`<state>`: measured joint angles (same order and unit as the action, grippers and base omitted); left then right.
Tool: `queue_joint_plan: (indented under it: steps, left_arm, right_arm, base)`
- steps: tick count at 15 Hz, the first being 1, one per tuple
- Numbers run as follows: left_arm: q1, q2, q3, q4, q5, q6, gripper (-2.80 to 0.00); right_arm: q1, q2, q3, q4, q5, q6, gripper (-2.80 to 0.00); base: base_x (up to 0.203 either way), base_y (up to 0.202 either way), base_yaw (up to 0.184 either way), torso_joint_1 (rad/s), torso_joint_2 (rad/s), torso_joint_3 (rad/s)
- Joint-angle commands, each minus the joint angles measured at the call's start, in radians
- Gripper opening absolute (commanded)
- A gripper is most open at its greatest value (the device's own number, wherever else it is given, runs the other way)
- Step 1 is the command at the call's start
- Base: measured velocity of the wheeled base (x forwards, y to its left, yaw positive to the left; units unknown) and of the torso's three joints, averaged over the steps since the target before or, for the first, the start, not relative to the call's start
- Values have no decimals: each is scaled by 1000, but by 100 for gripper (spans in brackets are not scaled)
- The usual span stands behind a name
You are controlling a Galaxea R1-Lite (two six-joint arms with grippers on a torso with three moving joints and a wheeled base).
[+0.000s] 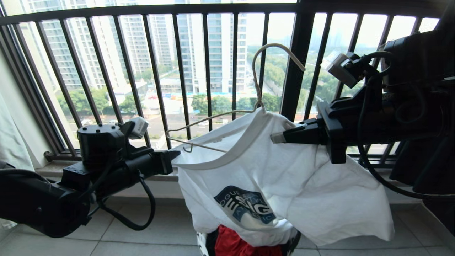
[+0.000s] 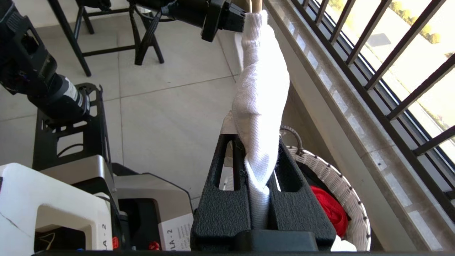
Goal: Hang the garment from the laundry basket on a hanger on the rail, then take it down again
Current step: Hang the clothes on the clothes rack
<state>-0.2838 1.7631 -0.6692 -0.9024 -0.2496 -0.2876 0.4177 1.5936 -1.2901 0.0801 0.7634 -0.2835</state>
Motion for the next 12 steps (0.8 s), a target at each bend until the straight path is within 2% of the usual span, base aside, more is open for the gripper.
queue_joint_plan:
  steps: [1, 5, 9, 12]
  left_arm:
    - [15, -28, -16, 29, -3, -1, -280]
    - [25, -73, -29, 58, -8, -2, -280]
    - [26, -144, -80, 195, -7, -3, -280]
    - [26, -176, -82, 211, -7, -4, -280]
  right_arm:
    - [-19, 34, -5, 0, 5, -10, -280]
    - [-22, 69, -2, -28, -1, -32, -280]
    - [-22, 82, -3, -28, -4, -34, -280]
    - [-22, 102, -7, -30, -10, -37, -280]
  base:
    - [0, 0, 0, 0, 0, 0]
    - [0, 0, 0, 0, 0, 0]
    - [0, 0, 0, 0, 0, 0]
    - [0, 0, 0, 0, 0, 0]
